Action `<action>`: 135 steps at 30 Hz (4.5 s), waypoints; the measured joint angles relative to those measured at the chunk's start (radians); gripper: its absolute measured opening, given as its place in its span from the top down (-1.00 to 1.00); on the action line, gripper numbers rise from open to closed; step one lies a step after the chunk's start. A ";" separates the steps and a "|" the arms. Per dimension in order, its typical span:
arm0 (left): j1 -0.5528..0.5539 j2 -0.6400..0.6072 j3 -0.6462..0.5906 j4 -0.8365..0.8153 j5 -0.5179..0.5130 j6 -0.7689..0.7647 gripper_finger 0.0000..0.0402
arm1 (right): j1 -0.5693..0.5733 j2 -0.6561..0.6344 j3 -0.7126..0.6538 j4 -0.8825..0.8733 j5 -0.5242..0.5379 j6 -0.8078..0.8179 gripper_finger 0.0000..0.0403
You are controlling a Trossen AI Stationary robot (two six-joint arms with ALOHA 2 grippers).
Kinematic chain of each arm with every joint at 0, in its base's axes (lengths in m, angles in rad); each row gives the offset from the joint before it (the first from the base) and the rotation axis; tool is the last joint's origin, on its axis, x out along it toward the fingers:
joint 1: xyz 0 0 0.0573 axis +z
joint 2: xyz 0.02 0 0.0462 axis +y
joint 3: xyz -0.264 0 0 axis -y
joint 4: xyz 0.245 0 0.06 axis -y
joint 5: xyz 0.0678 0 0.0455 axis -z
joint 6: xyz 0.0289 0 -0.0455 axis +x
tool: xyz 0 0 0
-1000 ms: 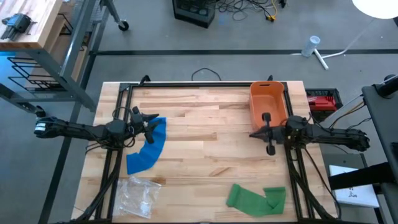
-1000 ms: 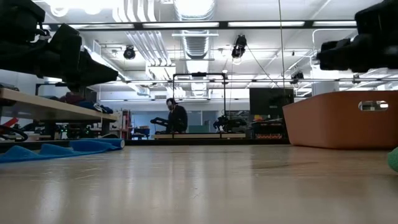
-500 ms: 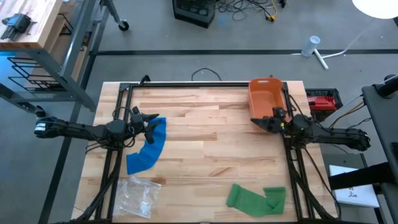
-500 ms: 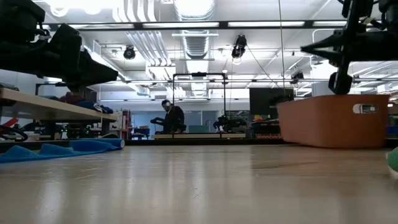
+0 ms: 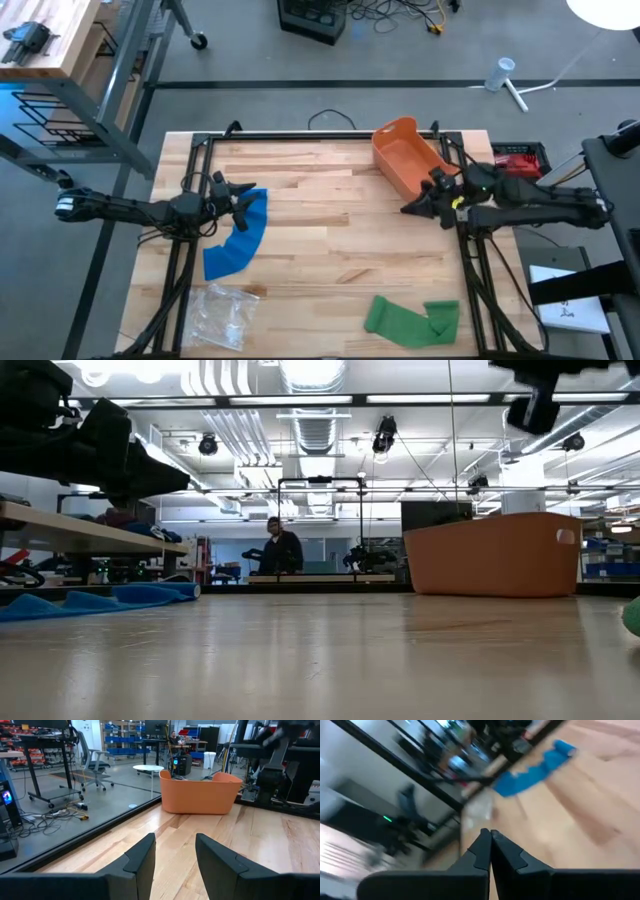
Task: Roll bandage
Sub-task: Roll the green bandage
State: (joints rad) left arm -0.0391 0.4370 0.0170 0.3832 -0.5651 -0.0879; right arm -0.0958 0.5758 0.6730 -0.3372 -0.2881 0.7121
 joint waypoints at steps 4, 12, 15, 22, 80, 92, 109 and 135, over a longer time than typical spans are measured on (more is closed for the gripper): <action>0.000 0.000 0.000 -0.001 0.000 0.000 0.34 | 0.070 0.178 0.262 -0.344 0.073 -0.105 0.99; 0.000 0.000 0.000 -0.001 0.000 0.000 0.34 | 0.384 0.629 0.644 -0.568 0.290 0.064 0.99; 0.000 0.000 0.000 -0.001 0.000 0.000 0.34 | 0.476 0.805 0.720 -0.613 0.279 0.131 0.99; 0.000 0.000 0.000 -0.001 0.000 0.000 0.34 | 0.641 1.078 0.791 -0.619 0.179 0.337 0.81; 0.000 0.000 0.000 0.112 -0.001 -0.387 0.34 | 0.665 1.069 0.437 -0.211 0.152 -0.219 0.01; 0.000 0.013 0.000 0.159 0.231 -0.953 0.34 | 0.665 1.273 0.541 -0.263 0.102 -1.010 0.01; -0.001 0.047 0.000 0.209 0.137 -0.916 0.34 | 0.659 1.355 0.543 -0.246 0.177 -0.883 0.01; 0.000 0.078 0.000 0.727 0.057 -0.810 0.34 | 0.615 1.310 0.679 -0.408 0.320 -0.782 0.47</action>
State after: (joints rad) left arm -0.0391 0.5152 0.0174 1.1098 -0.5078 -0.8979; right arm 0.5189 1.8861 1.3522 -0.7453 0.0316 -0.0699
